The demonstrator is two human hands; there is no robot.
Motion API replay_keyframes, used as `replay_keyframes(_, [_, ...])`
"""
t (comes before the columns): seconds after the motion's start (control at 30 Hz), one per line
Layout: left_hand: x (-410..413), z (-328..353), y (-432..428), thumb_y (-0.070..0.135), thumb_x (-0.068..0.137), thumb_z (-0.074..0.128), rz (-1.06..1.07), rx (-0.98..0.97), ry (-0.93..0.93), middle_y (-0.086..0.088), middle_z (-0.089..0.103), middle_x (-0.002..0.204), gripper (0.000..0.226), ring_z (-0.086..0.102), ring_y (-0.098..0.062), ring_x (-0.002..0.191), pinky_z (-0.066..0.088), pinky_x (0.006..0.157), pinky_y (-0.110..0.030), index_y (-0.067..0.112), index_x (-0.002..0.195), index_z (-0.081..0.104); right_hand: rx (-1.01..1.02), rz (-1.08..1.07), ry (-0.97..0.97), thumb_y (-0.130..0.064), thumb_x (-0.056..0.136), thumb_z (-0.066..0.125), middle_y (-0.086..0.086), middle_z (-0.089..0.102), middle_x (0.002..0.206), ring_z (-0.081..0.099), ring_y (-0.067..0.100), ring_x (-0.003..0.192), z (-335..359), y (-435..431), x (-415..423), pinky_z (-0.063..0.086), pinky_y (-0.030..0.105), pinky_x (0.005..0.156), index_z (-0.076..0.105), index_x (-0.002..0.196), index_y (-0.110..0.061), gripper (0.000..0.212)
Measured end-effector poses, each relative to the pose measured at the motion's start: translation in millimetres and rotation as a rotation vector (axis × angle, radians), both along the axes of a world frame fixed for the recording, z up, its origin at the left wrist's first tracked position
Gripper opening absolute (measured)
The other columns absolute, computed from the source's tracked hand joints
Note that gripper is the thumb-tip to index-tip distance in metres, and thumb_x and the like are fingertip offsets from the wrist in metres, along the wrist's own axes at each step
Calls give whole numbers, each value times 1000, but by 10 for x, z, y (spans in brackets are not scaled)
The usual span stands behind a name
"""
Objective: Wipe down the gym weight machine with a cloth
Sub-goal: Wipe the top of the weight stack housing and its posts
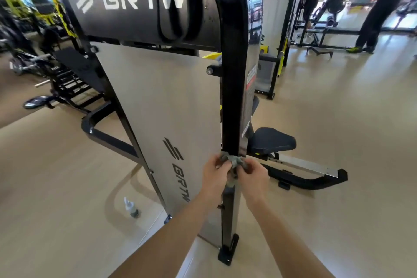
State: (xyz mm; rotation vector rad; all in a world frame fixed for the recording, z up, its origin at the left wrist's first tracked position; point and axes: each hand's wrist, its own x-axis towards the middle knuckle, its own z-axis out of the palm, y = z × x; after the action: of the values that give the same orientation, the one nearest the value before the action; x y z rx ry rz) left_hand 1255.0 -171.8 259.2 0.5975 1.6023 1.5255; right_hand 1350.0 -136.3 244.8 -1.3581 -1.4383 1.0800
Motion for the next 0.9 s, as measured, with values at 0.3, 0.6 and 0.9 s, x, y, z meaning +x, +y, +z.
replay_keyframes(0.3, [-317,1206,75,1,81,79,-56,459,233,-4,68,108,41,67,-13,98,58,88,-29,9,116,60,530,-139,122,0,83,75,-3,62,113,55,-18,101,1234,-125,-313,41,1,89,67,120,-11,40])
replay_keyframes(0.6, [-993,1816,281,-9,80,66,89,691,465,-13,58,106,25,56,-12,87,51,78,-22,9,96,61,1085,-242,-251,-4,85,74,4,59,124,55,25,117,1970,56,-666,42,23,107,69,124,-7,39])
replay_keyframes(0.9, [-1537,2095,413,-2,85,61,133,684,331,10,62,84,22,61,-4,72,59,78,-40,17,95,55,1290,-210,-712,-10,83,75,9,62,131,41,27,126,2346,221,-885,38,44,109,66,128,-10,46])
